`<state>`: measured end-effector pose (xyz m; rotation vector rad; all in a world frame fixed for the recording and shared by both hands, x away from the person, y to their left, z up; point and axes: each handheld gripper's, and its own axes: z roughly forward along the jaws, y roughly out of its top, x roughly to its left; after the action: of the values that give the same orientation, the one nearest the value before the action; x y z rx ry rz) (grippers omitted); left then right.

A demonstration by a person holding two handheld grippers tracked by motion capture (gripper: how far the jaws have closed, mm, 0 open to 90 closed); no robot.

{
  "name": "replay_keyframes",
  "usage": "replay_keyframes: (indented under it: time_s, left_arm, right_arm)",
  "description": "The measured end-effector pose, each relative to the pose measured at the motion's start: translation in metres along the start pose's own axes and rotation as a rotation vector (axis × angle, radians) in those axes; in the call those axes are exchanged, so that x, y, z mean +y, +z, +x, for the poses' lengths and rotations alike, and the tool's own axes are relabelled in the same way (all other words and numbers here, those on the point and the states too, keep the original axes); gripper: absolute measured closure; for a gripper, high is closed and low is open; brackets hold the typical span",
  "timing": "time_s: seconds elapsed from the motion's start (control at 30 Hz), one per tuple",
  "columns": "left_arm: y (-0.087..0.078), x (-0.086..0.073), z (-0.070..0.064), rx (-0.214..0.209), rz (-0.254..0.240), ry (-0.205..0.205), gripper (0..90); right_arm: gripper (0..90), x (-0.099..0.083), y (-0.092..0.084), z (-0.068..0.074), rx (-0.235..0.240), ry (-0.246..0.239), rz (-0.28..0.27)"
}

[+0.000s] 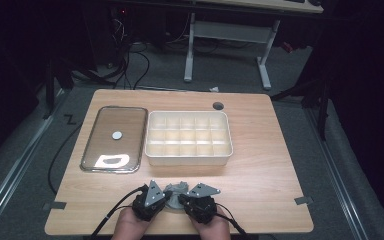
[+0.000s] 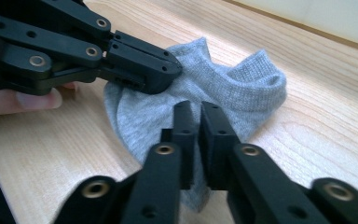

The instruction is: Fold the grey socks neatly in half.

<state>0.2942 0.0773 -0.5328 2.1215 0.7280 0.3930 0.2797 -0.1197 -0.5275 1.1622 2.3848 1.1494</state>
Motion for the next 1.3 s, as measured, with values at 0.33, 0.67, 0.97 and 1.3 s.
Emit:
replay_keyframes:
  time_s: [0.33, 0.67, 0.97, 1.3]
  left_arm:
    - [0.000, 0.000, 0.002, -0.027, -0.005, -0.011, 86.4]
    - [0.000, 0.000, 0.002, -0.034, -0.006, -0.008, 83.9]
    - [0.000, 0.000, 0.002, -0.039, -0.007, -0.002, 81.5]
    - [0.000, -0.001, 0.001, -0.036, -0.006, 0.001, 81.6]
  right_arm:
    - [67.5, -0.006, -0.022, -0.010, -0.013, 0.079, -0.039]
    - [58.4, -0.012, -0.009, -0.013, 0.036, 0.146, 0.001]
    - [73.2, -0.012, -0.007, -0.013, 0.066, 0.155, 0.000]
    - [82.2, -0.011, -0.008, -0.011, 0.076, 0.124, 0.003]
